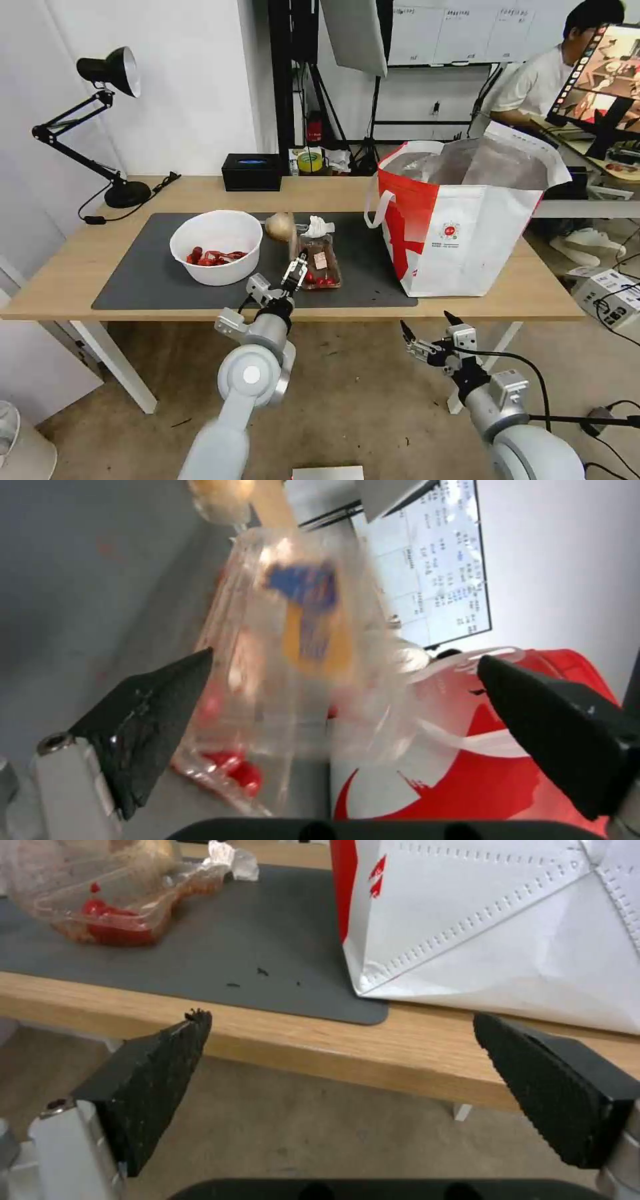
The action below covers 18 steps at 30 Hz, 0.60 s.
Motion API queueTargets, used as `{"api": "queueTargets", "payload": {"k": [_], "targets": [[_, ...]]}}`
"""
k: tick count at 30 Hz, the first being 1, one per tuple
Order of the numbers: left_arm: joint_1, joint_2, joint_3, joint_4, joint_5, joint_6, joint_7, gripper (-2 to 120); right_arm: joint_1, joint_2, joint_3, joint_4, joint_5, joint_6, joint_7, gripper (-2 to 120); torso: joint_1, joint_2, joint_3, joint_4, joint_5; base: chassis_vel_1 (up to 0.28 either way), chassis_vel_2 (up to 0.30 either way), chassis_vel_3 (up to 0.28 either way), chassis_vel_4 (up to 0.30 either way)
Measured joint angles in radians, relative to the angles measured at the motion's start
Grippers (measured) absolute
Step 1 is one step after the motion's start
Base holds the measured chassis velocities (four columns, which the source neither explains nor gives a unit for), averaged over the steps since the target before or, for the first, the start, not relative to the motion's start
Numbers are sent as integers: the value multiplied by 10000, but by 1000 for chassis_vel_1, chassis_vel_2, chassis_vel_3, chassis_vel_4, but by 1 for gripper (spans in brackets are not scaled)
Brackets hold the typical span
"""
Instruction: Pick up the trash from the table and place it into the takeout bag.
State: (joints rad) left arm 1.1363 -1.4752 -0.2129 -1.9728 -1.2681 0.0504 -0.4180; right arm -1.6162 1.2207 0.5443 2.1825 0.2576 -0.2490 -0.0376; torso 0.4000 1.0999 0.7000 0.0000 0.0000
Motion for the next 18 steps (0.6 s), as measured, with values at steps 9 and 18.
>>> {"api": "queueTargets", "payload": {"k": [9,18], "targets": [[-676,163,540,416,161,-2,79,100,-282,-26,190,224,-13,17,5,100,0,1,0,0,-1,0,0,0,0],[-1271,478,1155,695,495,64,410,100,-469,-20,368,297,-11,190,0,100,0,1,0,0,0,0,0,0,0]]}}
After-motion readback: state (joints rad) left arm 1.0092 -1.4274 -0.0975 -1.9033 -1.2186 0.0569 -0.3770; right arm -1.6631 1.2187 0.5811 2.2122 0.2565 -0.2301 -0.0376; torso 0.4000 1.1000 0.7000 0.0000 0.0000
